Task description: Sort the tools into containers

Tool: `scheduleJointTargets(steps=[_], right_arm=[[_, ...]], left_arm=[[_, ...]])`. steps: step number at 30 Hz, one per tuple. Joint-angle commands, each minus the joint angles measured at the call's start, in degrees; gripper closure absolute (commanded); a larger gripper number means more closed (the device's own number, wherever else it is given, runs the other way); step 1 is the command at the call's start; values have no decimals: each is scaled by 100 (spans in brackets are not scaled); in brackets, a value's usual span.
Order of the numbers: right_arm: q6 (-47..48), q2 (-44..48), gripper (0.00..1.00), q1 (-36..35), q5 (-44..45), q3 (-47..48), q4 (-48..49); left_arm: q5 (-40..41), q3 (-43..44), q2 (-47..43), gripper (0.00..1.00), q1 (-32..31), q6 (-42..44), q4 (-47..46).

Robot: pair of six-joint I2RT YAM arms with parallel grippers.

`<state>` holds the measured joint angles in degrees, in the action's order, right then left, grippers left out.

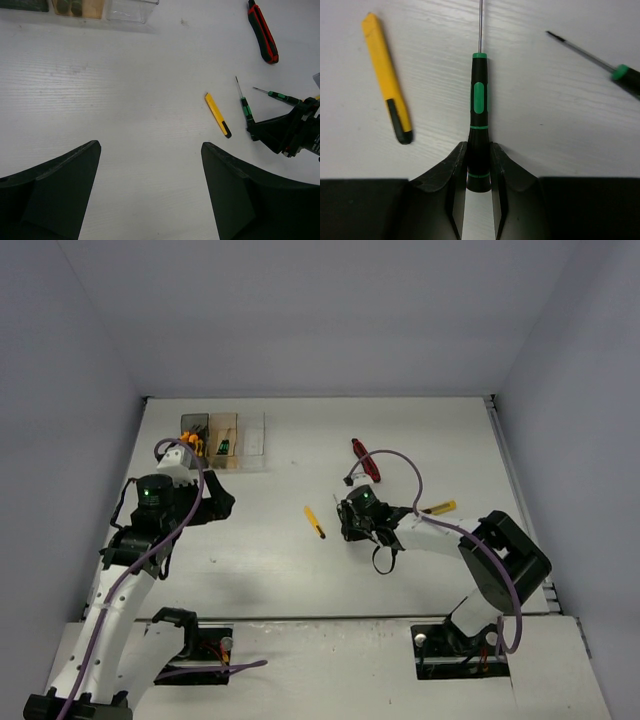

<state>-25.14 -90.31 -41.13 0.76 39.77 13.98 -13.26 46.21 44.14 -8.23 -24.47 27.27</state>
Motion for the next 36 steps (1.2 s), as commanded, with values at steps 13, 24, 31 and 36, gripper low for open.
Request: scheduleJointTargets(steps=[13, 24, 31, 36], right_arm=[[-260, 1336, 100, -440, -582, 207, 1512], [-532, 2280, 100, -737, -679, -142, 2138], [-548, 2408, 100, -792, -696, -181, 2187], [-573, 2430, 100, -792, -701, -191, 2226]], left_arm=[[-427, -492, -136, 21, -409, -1828, -1825], [1418, -61, 998, 22, -2658, -2233, -3242], [1679, 329, 1561, 24, -3006, -2114, -3494], [1678, 470, 1846, 26, -3129, -2117, -3546]])
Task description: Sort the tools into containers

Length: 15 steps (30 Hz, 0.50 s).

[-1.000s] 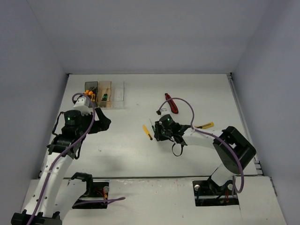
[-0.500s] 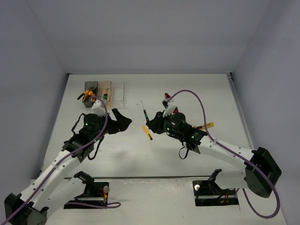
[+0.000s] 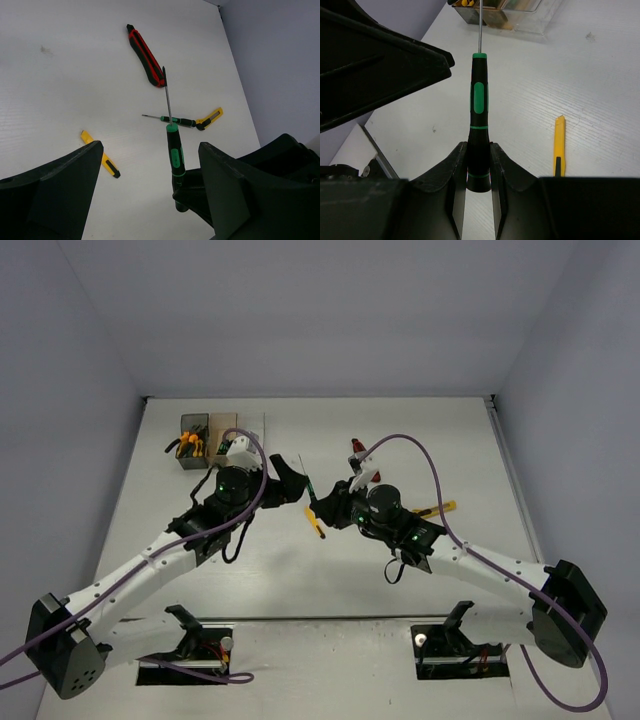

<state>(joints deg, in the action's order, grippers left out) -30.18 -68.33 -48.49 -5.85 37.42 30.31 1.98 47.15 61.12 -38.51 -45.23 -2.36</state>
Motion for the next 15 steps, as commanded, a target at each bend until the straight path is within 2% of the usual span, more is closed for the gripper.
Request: scheduleJointTargets(steps=[1, 7, 10, 13, 15], right_arm=[[-82, 232, 100, -55, -47, 38, 612], [-101, 251, 100, -55, -136, 46, 669], [-74, 299, 100, -55, -115, 44, 669], [-60, 327, 100, -55, -78, 44, 669], [-49, 313, 97, -55, -57, 53, 671]], left_arm=[[154, 389, 210, 26, -132, -53, -589], [98, 446, 490, 37, -255, -47, -634], [39, 482, 582, 53, -315, -47, -634], [23, 505, 610, 62, -324, -47, -625], [15, 536, 627, 77, -340, -31, -625]])
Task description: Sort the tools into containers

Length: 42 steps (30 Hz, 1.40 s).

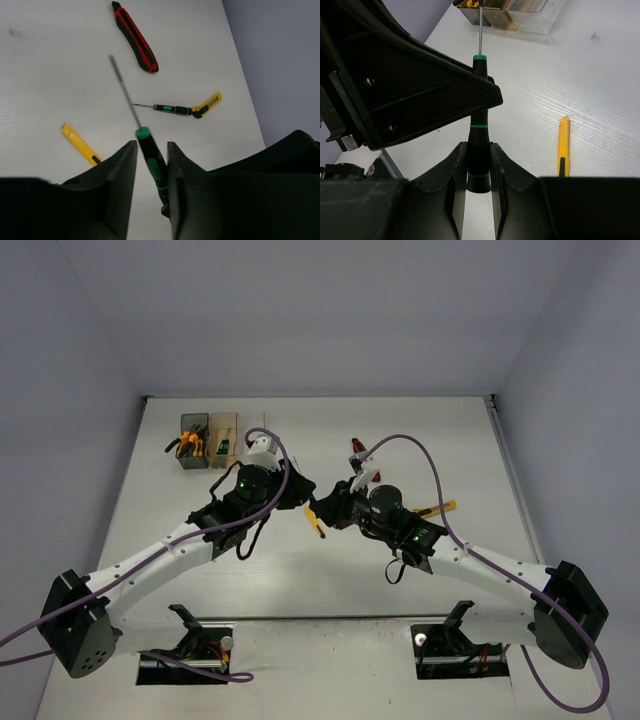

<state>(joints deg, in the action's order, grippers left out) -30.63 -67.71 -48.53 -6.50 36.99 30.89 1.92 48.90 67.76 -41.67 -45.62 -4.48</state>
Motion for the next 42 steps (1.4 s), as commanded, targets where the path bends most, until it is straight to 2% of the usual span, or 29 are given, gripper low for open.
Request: scheduleJointTargets(steps=[1, 4, 5, 9, 11, 12, 15, 21, 26, 30, 33, 37, 42], right_arm=[[7, 228, 96, -51, 9, 108, 612], [31, 178, 89, -51, 28, 133, 612], [31, 153, 87, -51, 61, 133, 620], [130, 170, 67, -51, 122, 134, 612], [245, 190, 54, -22, 139, 178, 486], [323, 196, 53, -16, 157, 250, 343], [626, 232, 50, -13, 301, 452, -359], [963, 513, 49, 2, 886, 336, -901], [1083, 556, 49, 44, 1118, 241, -1234], [1144, 540, 48, 101, 1171, 159, -1364], [1188, 548, 48, 123, 1072, 143, -1451], [1182, 530, 48, 156, 1018, 89, -1540], [1182, 443, 48, 204, 1046, 106, -1638]], left_arm=[[19, 372, -24, 81, -25, 14, -413], [64, 410, 1, 97, -25, 53, -413], [81, 419, 9, 100, -25, 63, -413], [261, 520, 26, 100, 8, 224, -255], [370, 791, 93, 100, 157, 551, 192], [371, 958, 129, 100, 289, 708, 420], [127, 1474, 287, 100, 932, 1144, 1390], [-121, 2892, 1119, 100, 2369, 2435, 2575], [-357, 4050, 2172, 100, 3090, 3113, 3018], [-256, 5290, 3465, 100, 3339, 3866, 3531], [-244, 6053, 4195, 100, 3539, 4078, 3741], [-249, 6529, 4825, 100, 3648, 4111, 3739], [-24, 6651, 5415, 100, 3657, 4131, 3718]])
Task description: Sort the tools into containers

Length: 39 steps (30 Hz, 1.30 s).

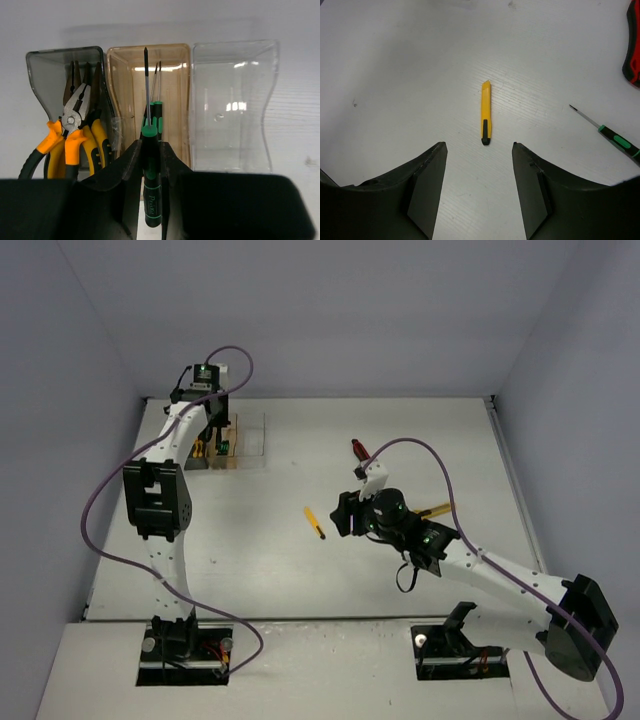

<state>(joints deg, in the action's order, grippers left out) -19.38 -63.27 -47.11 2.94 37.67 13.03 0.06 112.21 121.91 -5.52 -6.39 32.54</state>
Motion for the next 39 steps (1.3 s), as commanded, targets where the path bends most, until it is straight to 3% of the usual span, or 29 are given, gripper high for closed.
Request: scheduleJointTargets(steps=[1, 7, 11, 12, 13, 15, 18, 25, 33, 39], right_arm=[[57, -19, 48, 62, 101, 47, 138], [57, -81, 47, 70, 23, 91, 53], [101, -107, 47, 88, 120, 171, -117], [120, -117, 47, 89, 165, 199, -164], [178, -141, 46, 105, 248, 265, -272], [248, -186, 46, 148, 371, 370, -345], [413, -415, 46, 423, 505, 672, -798], [727, -951, 46, 1534, 91, 1114, -1155], [1046, -2088, 44, 2227, -247, 1414, -1198], [1225, -2612, 44, 2575, -444, 1436, -1189]], left_arm=[[206, 337, 62, 100, 42, 209, 6], [277, 213, 243, 98, 42, 167, -429], [293, 135, 176, 74, 42, 155, -476], [301, 133, 172, 74, 42, 146, -468], [285, 84, 81, 63, 42, 121, -476], [259, -11, -66, 53, 42, 86, -503], [76, -227, -652, 43, 42, -75, -511], [-733, -1042, -2474, 40, -86, -946, -520], [-1114, -3549, -5300, 37, -625, -1072, -555], [-1359, -5233, -7145, 36, -661, -882, -525]])
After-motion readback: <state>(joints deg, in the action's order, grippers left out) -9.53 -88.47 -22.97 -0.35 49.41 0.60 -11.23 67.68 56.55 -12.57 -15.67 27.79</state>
